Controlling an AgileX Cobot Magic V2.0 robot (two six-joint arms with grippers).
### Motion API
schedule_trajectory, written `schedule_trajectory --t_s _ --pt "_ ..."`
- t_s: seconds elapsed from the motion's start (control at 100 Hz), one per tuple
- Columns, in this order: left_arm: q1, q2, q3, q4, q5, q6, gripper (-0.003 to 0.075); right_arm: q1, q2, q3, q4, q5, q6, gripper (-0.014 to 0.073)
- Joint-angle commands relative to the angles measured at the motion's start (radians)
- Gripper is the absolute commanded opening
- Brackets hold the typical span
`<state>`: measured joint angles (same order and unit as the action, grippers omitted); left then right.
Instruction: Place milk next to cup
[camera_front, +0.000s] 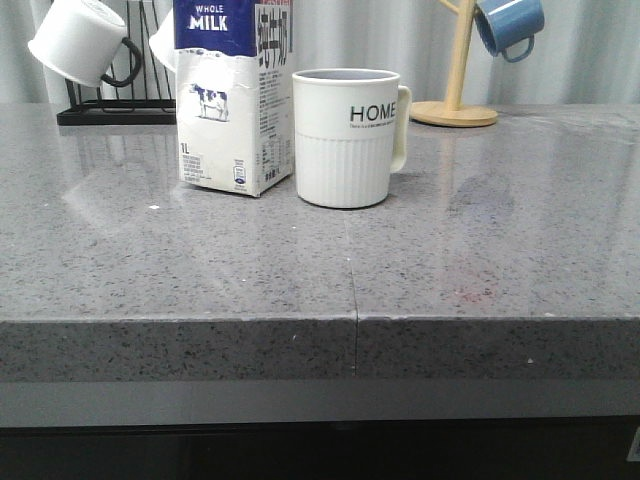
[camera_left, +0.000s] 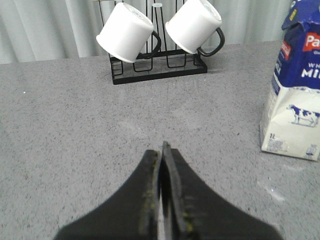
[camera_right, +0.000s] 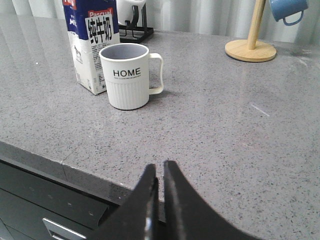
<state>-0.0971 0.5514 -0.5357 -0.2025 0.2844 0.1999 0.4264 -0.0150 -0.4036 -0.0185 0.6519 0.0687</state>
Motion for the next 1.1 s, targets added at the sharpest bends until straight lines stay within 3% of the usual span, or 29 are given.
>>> schedule_trajectory --t_s 0.0,0.69,0.74,0.85,1.09 --pt "0.003 -0.062 0.011 -0.005 -0.056 0.001 -0.0021 -0.001 0.005 -0.026 0.003 -0.073 -0.001 0.0048" --pt "0.003 -0.497 0.320 -0.018 -0.089 -0.008 -0.0021 -0.001 0.005 -0.026 0.003 -0.073 -0.001 0.0048" --pt "0.003 -0.514 0.345 0.010 -0.092 -0.043 -0.0021 -0.001 0.005 -0.026 0.003 -0.073 -0.001 0.0048" --pt "0.003 -0.555 0.404 0.184 -0.084 -0.265 -0.0021 -0.001 0.005 -0.026 0.003 -0.073 -0.001 0.0048" --pt "0.003 -0.590 0.584 0.121 -0.180 -0.213 -0.0021 -0.001 0.005 -0.026 0.003 -0.072 -0.001 0.0048"
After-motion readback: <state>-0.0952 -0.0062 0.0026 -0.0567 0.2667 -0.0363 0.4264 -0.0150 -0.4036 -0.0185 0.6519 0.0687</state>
